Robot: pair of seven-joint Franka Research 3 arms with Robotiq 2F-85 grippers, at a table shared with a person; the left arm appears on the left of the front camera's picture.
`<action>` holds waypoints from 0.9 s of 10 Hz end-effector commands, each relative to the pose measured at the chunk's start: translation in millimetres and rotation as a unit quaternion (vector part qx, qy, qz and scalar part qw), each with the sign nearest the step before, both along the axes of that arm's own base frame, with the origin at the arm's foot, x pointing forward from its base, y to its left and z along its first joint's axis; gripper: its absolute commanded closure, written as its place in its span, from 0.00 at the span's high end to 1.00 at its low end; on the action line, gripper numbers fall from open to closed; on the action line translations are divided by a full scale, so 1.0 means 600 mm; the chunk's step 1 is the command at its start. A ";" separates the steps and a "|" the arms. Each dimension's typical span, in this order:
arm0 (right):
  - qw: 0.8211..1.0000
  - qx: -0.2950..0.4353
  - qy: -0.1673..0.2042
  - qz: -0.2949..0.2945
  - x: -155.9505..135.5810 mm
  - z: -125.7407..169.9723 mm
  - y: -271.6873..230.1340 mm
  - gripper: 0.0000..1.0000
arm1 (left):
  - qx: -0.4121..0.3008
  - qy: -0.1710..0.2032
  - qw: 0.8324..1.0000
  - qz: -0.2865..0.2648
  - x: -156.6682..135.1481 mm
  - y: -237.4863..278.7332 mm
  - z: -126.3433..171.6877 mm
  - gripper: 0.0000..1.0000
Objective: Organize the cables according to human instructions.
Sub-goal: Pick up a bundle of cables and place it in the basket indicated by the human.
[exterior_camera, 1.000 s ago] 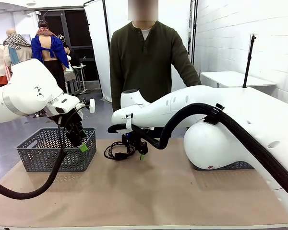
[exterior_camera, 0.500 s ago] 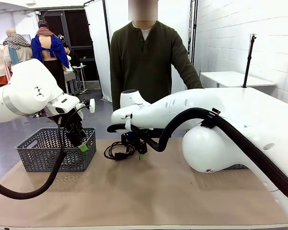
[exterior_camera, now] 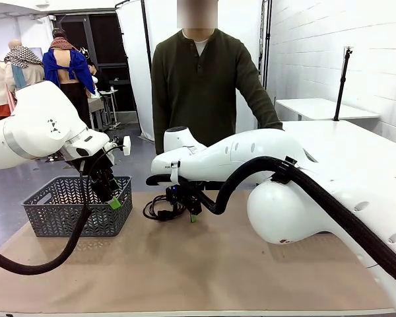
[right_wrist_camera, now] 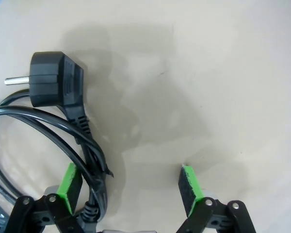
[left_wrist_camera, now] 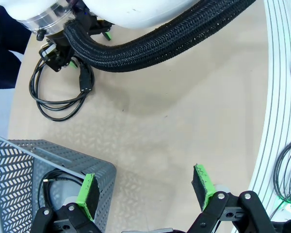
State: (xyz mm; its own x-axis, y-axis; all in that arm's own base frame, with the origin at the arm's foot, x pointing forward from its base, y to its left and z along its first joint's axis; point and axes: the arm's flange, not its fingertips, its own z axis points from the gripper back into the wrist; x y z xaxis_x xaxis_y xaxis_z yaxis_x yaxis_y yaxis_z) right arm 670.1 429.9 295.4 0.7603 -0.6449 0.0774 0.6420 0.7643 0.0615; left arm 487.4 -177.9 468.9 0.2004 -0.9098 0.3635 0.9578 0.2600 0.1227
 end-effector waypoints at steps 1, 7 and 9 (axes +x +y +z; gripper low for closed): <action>1.000 -0.029 -0.004 -0.002 0.021 0.011 0.017 1.00 | 0.000 -0.001 1.000 0.001 -0.001 0.000 0.002 1.00; 0.999 -0.029 0.015 -0.003 0.019 0.018 0.013 0.00 | 0.000 -0.001 1.000 0.001 -0.001 0.000 0.002 1.00; 0.999 -0.029 0.020 -0.007 0.021 0.020 0.007 0.00 | 0.000 -0.001 1.000 0.001 -0.001 0.000 0.002 1.00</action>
State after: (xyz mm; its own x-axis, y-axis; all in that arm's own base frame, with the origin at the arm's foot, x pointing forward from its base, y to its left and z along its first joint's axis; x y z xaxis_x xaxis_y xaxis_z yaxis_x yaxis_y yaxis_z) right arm 667.5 427.6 305.9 0.7596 -0.6465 0.0703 0.6475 0.7620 0.0108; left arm 487.4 -177.9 468.9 0.2004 -0.9098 0.3635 0.9578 0.2600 0.1227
